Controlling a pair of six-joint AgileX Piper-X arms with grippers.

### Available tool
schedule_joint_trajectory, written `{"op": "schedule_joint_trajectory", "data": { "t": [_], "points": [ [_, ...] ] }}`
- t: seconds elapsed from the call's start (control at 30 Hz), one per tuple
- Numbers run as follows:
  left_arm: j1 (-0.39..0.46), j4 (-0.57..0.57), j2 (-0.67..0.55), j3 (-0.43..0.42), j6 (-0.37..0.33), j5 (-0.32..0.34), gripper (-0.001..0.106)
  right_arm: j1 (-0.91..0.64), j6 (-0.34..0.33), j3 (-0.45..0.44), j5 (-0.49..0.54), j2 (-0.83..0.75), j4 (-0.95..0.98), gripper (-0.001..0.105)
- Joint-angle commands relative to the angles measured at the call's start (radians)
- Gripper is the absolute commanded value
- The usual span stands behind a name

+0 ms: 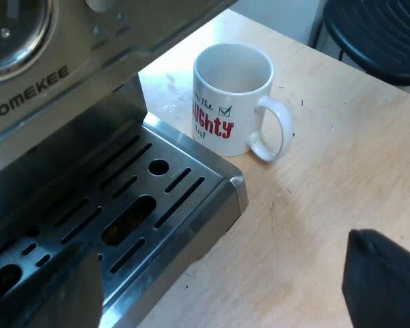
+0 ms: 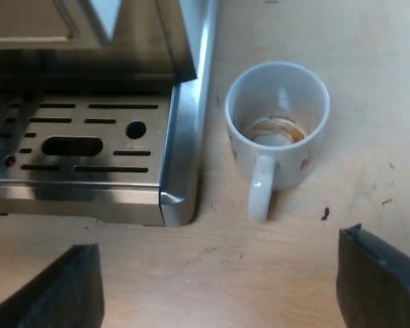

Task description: Place mug into machine

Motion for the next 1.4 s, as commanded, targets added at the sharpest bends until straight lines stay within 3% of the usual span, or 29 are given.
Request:
{"op": "schedule_joint_trajectory", "data": {
  "t": [0.03, 0.43, 0.9, 1.07, 1.4],
  "points": [
    [-0.004, -0.015, -0.006, -0.008, -0.006, -0.001, 0.073, 0.001, 0.055, -0.001, 0.014, 0.039, -0.003, 0.071],
    [-0.004, -0.016, -0.006, -0.008, -0.006, 0.024, 0.073, 0.001, 0.069, 0.096, 0.078, 0.212, -0.172, 0.071],
    [-0.004, -0.011, -0.006, -0.008, -0.022, 0.042, 0.073, -0.036, 0.088, 0.098, 0.102, 0.456, -0.306, 0.071],
    [-0.004, -0.011, -0.006, -0.008, -0.022, 0.061, 0.073, -0.089, 0.084, 0.098, 0.046, 0.502, -0.370, 0.071],
    [-0.004, -0.011, -0.006, -0.008, -0.022, 0.071, 0.073, -0.093, 0.068, 0.098, 0.044, 0.607, -0.433, 0.071]
  ]
}}
